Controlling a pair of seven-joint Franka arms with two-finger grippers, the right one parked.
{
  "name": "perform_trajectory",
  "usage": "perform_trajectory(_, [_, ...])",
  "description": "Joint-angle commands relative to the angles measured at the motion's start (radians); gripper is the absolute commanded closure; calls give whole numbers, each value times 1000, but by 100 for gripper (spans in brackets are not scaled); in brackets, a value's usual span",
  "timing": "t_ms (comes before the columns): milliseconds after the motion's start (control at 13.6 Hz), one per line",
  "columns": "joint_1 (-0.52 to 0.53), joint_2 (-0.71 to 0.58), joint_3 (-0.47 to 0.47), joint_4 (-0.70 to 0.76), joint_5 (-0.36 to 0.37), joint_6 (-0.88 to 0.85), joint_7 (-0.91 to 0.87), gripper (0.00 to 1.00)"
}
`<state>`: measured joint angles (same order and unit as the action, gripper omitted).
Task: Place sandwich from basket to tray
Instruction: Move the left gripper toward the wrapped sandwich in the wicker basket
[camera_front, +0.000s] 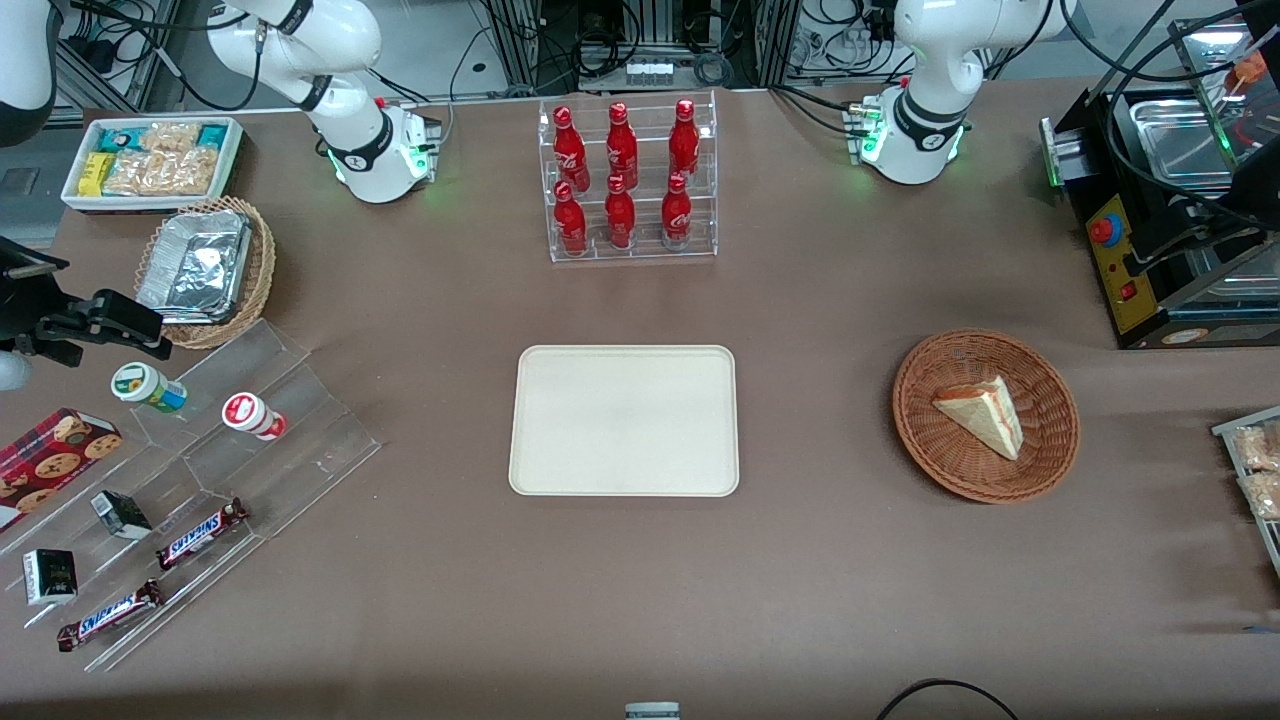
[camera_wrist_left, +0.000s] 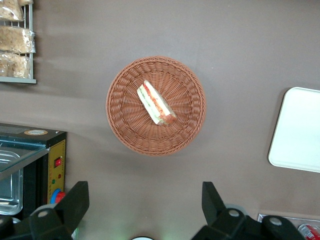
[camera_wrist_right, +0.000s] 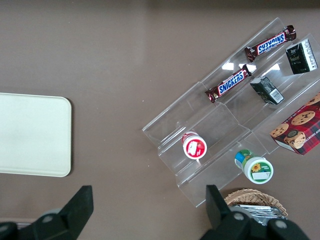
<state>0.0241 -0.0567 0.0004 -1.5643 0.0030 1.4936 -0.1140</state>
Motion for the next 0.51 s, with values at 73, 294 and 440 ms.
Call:
perform_trajectory(73, [8,17,-3,29,-14,-33,20,0])
perform_trajectory(294, [13,96,3,3,6,-21,-53,0])
perform_trajectory(440, [34,164,13,-40,23,55,-133,0])
